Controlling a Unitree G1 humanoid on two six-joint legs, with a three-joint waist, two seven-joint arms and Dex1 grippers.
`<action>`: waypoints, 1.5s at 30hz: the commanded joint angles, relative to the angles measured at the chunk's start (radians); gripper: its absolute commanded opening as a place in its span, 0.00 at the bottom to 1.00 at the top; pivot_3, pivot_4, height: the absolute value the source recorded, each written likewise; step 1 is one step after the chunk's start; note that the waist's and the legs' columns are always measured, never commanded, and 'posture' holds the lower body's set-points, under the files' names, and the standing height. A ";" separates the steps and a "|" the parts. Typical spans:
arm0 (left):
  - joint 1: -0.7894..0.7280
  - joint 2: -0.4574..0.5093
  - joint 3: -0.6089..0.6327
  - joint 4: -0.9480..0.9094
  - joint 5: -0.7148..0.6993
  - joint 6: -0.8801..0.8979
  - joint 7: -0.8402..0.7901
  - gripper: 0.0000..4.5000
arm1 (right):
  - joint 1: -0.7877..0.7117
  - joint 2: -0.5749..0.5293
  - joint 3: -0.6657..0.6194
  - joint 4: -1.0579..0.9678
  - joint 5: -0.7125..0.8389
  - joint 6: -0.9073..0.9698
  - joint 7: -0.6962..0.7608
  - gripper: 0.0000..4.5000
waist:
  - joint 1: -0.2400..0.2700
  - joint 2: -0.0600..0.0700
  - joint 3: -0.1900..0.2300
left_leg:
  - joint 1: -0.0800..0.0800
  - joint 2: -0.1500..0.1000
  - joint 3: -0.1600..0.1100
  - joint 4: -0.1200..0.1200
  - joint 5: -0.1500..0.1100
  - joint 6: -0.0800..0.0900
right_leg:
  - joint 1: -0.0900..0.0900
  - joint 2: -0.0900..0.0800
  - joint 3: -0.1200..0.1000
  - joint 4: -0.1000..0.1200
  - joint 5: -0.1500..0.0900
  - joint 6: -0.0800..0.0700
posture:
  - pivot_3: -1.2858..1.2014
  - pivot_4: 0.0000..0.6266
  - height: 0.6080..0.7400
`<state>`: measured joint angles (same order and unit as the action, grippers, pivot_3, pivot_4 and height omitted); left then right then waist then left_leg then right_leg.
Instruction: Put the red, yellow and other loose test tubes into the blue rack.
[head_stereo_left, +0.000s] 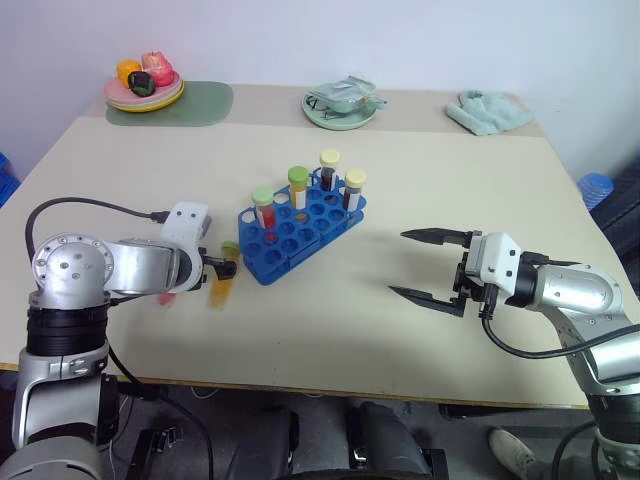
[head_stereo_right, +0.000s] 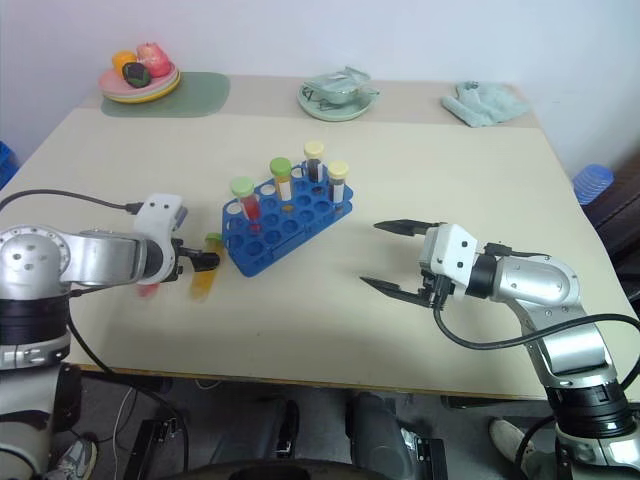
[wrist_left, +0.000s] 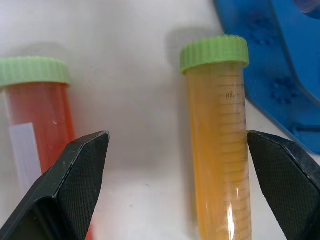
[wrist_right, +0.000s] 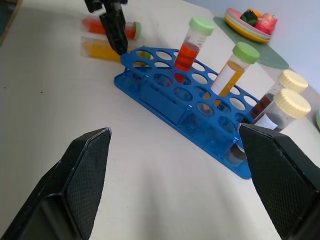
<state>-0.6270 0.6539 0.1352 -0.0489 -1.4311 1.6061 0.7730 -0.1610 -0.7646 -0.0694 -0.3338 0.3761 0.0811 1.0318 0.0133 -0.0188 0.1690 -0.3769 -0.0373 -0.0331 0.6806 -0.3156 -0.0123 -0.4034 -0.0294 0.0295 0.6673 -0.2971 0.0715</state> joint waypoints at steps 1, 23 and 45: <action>-0.044 -0.015 -0.008 0.023 0.007 0.008 0.044 0.94 | -0.003 0.000 -0.021 -0.040 0.016 -0.003 -0.011 0.93 | 0.000 0.000 0.000 | 0.000 0.000 0.000 0.000 0.000 0.000 | 0.000 0.000 0.000 0.000 0.000 0.000 | 0.52 0.24 1.00; -0.001 0.035 0.021 0.013 -0.038 0.008 0.160 0.17 | -0.015 0.017 -0.009 -0.016 0.012 -0.017 -0.014 0.94 | -0.005 0.000 0.000 | 0.001 0.000 0.000 0.001 0.001 -0.001 | 0.000 0.000 0.000 0.002 0.000 0.000 | 0.52 0.24 1.00; 0.210 -0.027 -0.150 -0.410 0.830 -1.158 -1.053 0.17 | -0.021 0.024 -0.045 -0.009 0.022 0.023 -0.056 0.94 | 0.002 0.006 0.002 | 0.002 0.000 0.000 0.000 0.000 0.001 | 0.006 -0.002 -0.002 -0.005 0.001 -0.002 | 0.52 0.24 1.00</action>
<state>-0.3933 0.6485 0.0444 -0.5016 -0.7703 0.6123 -0.2555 -0.1867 -0.7313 -0.0710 -0.2940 0.3772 0.0988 0.9947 0.0157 -0.0127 0.1707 -0.3751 -0.0374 -0.0330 0.6804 -0.3171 -0.0091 -0.3980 -0.0310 0.0272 0.6627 -0.2962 0.0699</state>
